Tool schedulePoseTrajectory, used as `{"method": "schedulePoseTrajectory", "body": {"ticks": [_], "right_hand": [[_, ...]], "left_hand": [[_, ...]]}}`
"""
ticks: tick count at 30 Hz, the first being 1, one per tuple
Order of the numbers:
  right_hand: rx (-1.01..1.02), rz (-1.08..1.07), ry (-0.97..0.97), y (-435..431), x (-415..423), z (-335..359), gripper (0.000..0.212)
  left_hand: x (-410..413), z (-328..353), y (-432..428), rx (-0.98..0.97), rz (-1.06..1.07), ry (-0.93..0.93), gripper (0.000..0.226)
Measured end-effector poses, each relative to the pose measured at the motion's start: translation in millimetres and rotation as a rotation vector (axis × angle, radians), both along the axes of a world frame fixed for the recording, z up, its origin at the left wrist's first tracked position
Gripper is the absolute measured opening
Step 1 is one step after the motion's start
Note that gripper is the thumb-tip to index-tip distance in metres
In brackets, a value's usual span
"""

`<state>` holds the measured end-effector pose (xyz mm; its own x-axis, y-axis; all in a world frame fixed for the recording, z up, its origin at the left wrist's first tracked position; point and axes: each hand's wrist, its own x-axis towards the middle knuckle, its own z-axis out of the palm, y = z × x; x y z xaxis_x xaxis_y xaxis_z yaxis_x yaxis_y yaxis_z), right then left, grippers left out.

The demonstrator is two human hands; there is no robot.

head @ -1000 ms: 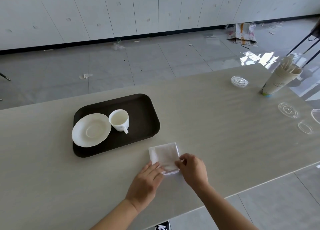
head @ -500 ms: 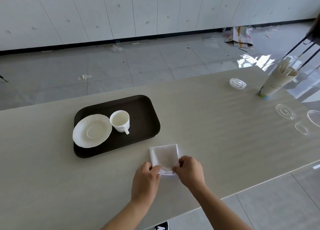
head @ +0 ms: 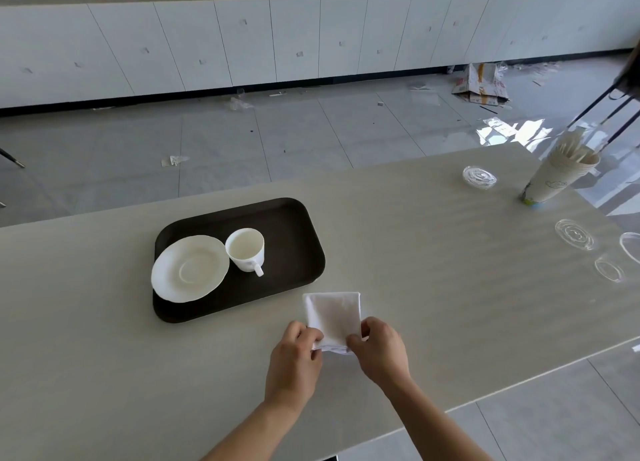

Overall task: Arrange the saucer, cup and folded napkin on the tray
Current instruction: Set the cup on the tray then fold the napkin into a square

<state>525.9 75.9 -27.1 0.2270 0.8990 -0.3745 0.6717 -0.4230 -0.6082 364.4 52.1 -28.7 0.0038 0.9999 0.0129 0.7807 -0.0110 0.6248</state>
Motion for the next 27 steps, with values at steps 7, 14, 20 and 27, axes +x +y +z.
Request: {"method": "schedulePoseTrajectory", "body": {"ticks": [7,14,20,27], "right_hand": [[0.061,0.037,0.020,21,-9,15,0.008],[0.082,0.070,0.020,55,-14,28,0.004],[0.073,0.097,0.016,83,-18,30,0.005],[0.070,0.135,0.010,120,-26,33,0.007]], "left_hand": [[-9,12,15,0.027,0.053,-0.022,0.024],[-12,25,42,0.044,0.082,0.011,0.020],[-12,26,59,0.048,0.126,0.025,0.020],[-8,22,90,0.011,0.232,-0.015,0.023]]}}
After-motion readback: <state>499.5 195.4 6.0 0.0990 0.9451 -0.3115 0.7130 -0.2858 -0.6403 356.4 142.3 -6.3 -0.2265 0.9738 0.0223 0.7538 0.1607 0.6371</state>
